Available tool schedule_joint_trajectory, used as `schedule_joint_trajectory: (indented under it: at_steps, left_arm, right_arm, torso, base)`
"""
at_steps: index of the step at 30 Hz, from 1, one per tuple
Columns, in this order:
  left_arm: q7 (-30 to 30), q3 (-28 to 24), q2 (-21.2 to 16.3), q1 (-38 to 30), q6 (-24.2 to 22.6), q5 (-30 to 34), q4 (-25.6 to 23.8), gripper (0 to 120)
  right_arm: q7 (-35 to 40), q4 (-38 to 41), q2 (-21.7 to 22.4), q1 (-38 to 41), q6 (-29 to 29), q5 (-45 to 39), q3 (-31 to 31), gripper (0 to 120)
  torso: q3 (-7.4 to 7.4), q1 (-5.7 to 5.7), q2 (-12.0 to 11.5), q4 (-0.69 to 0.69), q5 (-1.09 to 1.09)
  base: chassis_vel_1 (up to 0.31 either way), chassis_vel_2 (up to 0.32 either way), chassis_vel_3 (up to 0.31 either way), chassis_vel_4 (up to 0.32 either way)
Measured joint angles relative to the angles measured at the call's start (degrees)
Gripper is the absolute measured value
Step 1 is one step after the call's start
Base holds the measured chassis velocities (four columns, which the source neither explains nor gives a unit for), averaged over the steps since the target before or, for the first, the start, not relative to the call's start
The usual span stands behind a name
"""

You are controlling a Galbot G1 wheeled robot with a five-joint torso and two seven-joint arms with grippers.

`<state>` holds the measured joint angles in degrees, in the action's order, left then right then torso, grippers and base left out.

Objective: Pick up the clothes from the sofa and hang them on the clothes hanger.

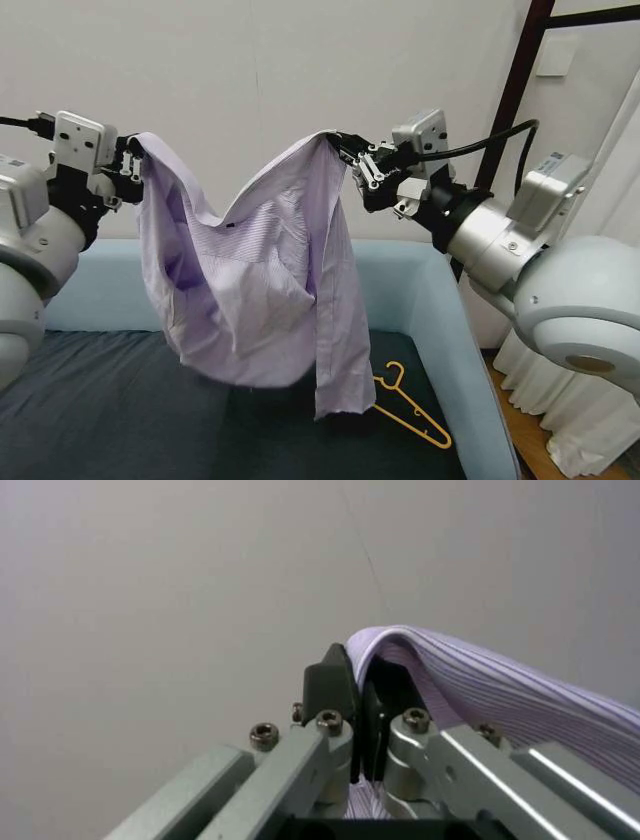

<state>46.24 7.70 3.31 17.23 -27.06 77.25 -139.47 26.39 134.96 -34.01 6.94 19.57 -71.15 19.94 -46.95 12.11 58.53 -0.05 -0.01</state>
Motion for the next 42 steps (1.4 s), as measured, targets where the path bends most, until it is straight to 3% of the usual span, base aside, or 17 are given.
schedule_joint_trajectory:
  at_steps: [3,4,7,8,13,14,18,20,22,25,26,29,42]
  left_arm:
    - [1.5,-2.9,5.2,1.8,-0.7,-1.0,2.9,0]
    - [1.5,-2.9,5.2,1.8,-0.7,-1.0,2.9,0]
    - [2.4,-6.6,11.5,4.1,-1.0,-4.0,8.3,0]
    - [2.4,-6.6,11.5,4.1,-1.0,-4.0,8.3,0]
    - [2.5,-13.3,19.9,5.8,-1.0,-11.9,18.3,0]
    - [2.5,-13.3,19.9,5.8,-1.0,-11.9,18.3,0]
    - [2.3,-15.6,26.6,11.6,-0.1,-19.7,25.7,0]
    - [2.3,-15.8,27.8,12.7,0.2,-20.7,26.8,0]
    - [2.1,-16.2,32.7,15.9,1.5,-24.6,30.2,0]
    - [0.8,-16.3,39.4,19.5,3.8,-30.1,35.4,0]
    - [0.8,-16.3,39.4,19.5,3.8,-30.1,35.4,0]
    - [-0.9,-15.4,44.3,22.3,6.3,-36.2,41.8,0]
    - [-3.8,-12.0,49.3,28.2,8.6,-40.4,48.1,0]
  right_arm:
    - [1.4,-1.0,-1.2,-5.8,0.7,0.0,-1.1,0]
    - [1.4,-1.0,-1.2,-5.8,0.7,0.0,-1.1,0]
    - [2.6,-4.2,-3.5,-11.9,0.7,2.6,-0.9,0]
    - [2.6,-4.2,-3.5,-11.9,0.7,2.6,-0.9,0]
    - [3.9,-12.9,-10.0,-19.5,0.3,8.3,0.7,0]
    - [3.9,-12.9,-10.0,-19.5,0.3,8.3,0.7,0]
    - [2.2,-19.8,-15.5,-29.6,-1.5,16.6,0.8,0]
    - [1.6,-21.0,-16.4,-31.3,-2.1,18.4,0.8,0]
    - [-0.2,-25.0,-19.1,-35.4,-4.6,24.0,1.7,0]
    - [-3.6,-33.5,-22.8,-36.9,-9.1,31.8,4.6,0]
    - [-3.6,-33.5,-22.8,-36.9,-9.1,31.8,4.6,0]
    - [-5.3,-43.3,-27.7,-36.4,-12.5,35.3,5.6,0]
    - [-6.6,-52.6,-31.7,-38.6,-13.9,37.2,7.2,0]
  torso:
    - [-0.02,0.02,0.0,-0.03,0.00]
    - [-0.02,0.02,0.0,-0.03,0.00]
    - [-0.02,0.03,0.0,-0.03,-0.01]
    - [-0.02,0.03,0.0,-0.03,-0.01]
    - [-0.03,0.03,0.0,0.00,0.00]
    - [-0.03,0.03,0.0,0.00,0.00]
    - [-0.03,0.04,0.0,-0.01,0.00]
    - [-0.04,0.04,0.0,-0.01,0.00]
    - [-0.01,0.03,0.0,-0.01,0.01]
    - [-0.02,0.02,0.0,-0.02,-0.03]
    - [-0.02,0.02,0.0,-0.02,-0.03]
    - [-0.02,0.03,0.0,-0.01,0.00]
    - [-0.01,0.02,0.0,-0.02,0.00]
  base:
    - [0.000,0.000,0.000,0.000]
    - [0.000,0.000,0.000,0.000]
    - [0.000,0.000,0.000,0.000]
    - [0.000,0.000,0.000,0.000]
    - [0.000,0.000,0.000,0.000]
    - [0.000,0.000,0.000,0.000]
    - [0.000,0.000,0.000,0.000]
    - [0.000,0.000,0.000,0.000]
    - [0.000,0.000,0.000,0.000]
    - [0.000,0.000,0.000,0.000]
    - [0.000,0.000,0.000,0.000]
    - [0.000,0.000,0.000,0.000]
    - [0.000,0.000,0.000,0.000]
